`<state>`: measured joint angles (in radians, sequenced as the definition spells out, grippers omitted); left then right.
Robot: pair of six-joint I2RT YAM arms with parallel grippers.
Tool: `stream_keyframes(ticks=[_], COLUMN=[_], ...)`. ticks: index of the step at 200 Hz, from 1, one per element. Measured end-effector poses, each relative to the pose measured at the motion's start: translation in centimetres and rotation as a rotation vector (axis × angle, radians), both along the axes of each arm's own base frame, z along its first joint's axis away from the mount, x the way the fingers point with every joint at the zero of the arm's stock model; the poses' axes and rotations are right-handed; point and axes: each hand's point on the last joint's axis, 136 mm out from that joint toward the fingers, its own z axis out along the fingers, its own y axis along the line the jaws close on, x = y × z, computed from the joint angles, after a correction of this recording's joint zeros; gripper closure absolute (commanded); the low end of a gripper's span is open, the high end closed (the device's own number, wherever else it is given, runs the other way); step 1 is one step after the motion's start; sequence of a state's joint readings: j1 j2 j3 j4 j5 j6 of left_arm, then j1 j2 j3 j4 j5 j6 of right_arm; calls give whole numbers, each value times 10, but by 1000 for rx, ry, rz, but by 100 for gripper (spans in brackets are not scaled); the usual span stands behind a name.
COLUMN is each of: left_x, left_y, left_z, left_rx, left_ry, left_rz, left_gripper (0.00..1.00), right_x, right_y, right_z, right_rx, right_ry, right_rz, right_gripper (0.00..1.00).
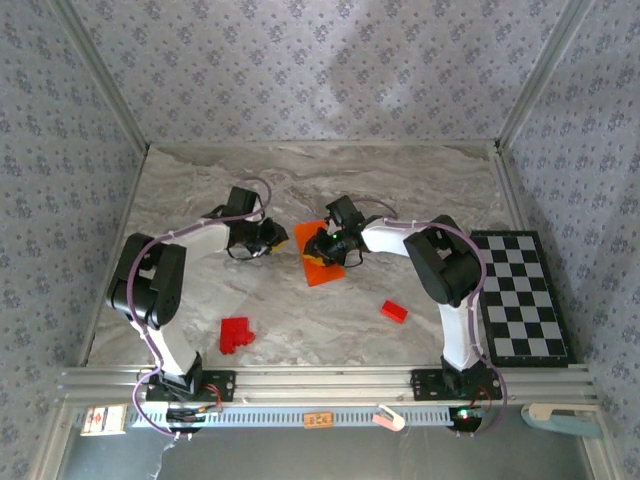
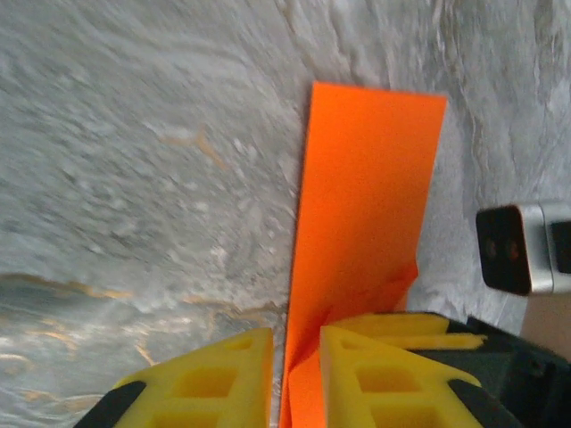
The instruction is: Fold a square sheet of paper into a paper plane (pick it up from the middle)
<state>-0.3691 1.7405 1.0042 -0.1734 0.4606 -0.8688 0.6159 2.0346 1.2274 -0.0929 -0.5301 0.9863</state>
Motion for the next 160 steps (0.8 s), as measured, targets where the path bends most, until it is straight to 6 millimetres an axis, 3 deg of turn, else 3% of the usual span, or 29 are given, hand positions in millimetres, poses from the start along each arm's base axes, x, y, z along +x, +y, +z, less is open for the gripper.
stream_keyframes(ticks=[39, 102, 160], left_x=[-17, -26, -32], left_y=[-24, -41, -48], left_z=[-1, 0, -20], left_rx=[-30, -64, -52], left_ry=[5, 8, 60], left_rz=[-64, -99, -119], left_gripper=[86, 97, 100], right_x=[-1, -2, -2], right_y=[-1, -4, -4], right_z=[-1, -6, -6], right_rx=[-7, -25, -25], right_ry=[6, 16, 17], right_rz=[-2, -6, -7], right_gripper=[81, 99, 100])
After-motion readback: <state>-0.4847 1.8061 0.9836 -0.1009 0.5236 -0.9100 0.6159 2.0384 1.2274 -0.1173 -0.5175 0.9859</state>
